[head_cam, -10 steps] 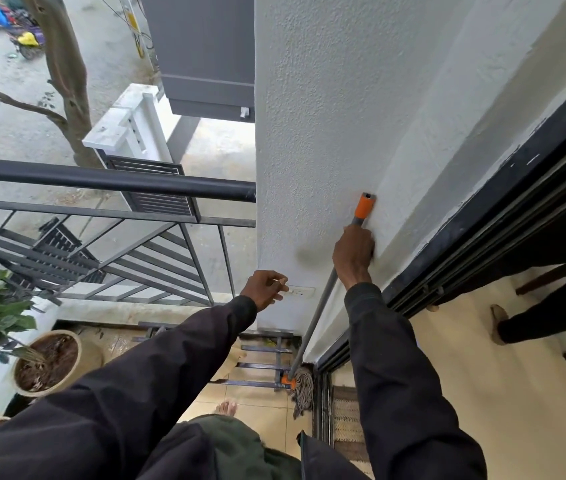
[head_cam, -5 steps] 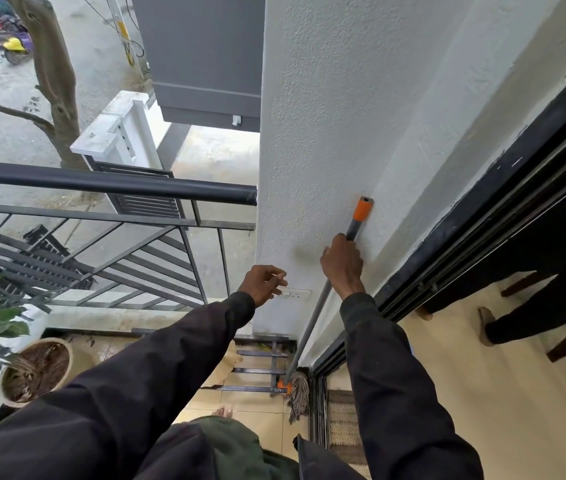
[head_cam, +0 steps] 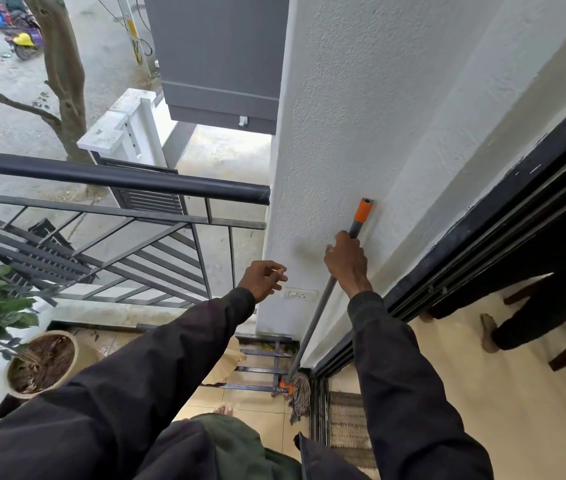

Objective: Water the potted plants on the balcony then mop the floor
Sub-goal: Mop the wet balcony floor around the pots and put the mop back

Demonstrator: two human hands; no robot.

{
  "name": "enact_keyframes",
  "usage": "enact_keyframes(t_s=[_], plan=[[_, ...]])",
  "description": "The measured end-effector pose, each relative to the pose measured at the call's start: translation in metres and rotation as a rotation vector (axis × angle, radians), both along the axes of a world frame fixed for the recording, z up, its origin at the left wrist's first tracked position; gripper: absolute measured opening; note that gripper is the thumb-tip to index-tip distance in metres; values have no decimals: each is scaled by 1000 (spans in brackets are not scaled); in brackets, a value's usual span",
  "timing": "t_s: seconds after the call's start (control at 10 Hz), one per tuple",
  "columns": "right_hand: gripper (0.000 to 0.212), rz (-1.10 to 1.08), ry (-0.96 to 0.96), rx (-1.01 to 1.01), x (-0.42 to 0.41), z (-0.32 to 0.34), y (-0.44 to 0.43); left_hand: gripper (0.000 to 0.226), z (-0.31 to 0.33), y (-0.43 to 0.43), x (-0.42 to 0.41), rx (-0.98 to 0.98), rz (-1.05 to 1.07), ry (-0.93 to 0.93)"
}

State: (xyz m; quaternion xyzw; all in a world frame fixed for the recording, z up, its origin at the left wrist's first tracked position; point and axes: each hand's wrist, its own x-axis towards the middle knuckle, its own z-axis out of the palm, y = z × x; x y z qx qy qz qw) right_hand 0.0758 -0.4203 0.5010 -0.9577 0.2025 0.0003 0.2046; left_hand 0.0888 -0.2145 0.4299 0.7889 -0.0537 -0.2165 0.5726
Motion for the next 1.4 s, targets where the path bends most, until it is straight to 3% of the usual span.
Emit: enact_keyframes(t_s=[0.3,0.4,0.5,0.6,1.1,1.4], plan=[[36,-49,-24,18,12,-4,1,17,7,20,5,-5,29,-2],[47,-104,-29,58,22,-4,-14,16,7,23,8,-3,29,-5],[43,-76,14,72,31,-4,-21,16,8,24,10,-4,36,-12],[16,-32,19,37,37,-10,-16,20,8,27,13,14,43,-22],[24,95,-29,18,5,-7,-21,21,20,6,20,13,6,-38],[21,248,-23,-23,3,8,14,25,42,29,19,260,38,-327]])
